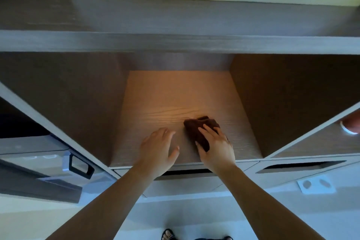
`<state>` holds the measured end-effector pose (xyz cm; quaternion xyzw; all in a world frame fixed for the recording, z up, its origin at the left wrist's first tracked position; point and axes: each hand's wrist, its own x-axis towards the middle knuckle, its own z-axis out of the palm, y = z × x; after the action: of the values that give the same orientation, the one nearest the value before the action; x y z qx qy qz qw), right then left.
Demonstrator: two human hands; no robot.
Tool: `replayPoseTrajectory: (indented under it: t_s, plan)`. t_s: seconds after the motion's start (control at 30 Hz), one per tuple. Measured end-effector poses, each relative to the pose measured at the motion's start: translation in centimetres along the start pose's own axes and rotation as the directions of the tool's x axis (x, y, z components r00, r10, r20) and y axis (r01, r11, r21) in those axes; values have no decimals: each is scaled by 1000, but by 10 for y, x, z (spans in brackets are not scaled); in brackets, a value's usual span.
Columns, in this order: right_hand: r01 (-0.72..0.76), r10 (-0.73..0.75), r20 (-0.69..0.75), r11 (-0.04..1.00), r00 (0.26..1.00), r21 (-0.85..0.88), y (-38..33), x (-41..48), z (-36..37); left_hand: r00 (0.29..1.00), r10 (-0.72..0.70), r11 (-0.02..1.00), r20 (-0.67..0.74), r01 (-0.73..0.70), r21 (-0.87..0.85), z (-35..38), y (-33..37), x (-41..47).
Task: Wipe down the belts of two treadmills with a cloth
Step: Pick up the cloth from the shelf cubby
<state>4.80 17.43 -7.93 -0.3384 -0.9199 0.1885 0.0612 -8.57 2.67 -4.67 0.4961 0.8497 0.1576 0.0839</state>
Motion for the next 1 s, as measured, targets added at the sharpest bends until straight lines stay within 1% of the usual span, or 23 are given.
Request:
replayPoseTrajectory:
  t_s: [0.13,0.2,0.27,0.4,0.5,0.57,0.67,0.8,0.9,1.0]
  plan:
    - [-79,93,-79,983,992,166,13,-18,-13,988,102,994,118,-96,-60,7,18,9]
    - [-105,137,-130,968,982,229,24,-28,-22,983,129,990,129,-120,-77,11,28,12]
    - [-135,183,-149,948,972,288,35,-41,-33,980,147,986,132,-136,-94,16,39,15]
    - [-218,295,-198,917,935,335,61,-77,-56,953,234,970,191,-213,-121,24,76,20]
    - [-279,369,-205,888,906,366,84,-115,-70,921,329,943,207,-310,-118,31,119,20]
    - [-328,435,-194,849,879,414,99,-145,-77,885,413,910,216,-398,-113,38,154,15]
    - [-407,578,-208,746,789,527,126,-199,-87,819,525,851,233,-508,-133,49,212,3]
    - [-435,761,-174,524,625,732,172,-284,-110,734,632,774,249,-614,-154,71,296,-20]
    - [-452,845,-234,468,481,759,212,-360,-131,666,692,718,279,-677,-162,97,373,-47]
    - [-463,897,-269,417,352,782,248,-438,-150,545,782,613,302,-762,-210,129,462,-89]
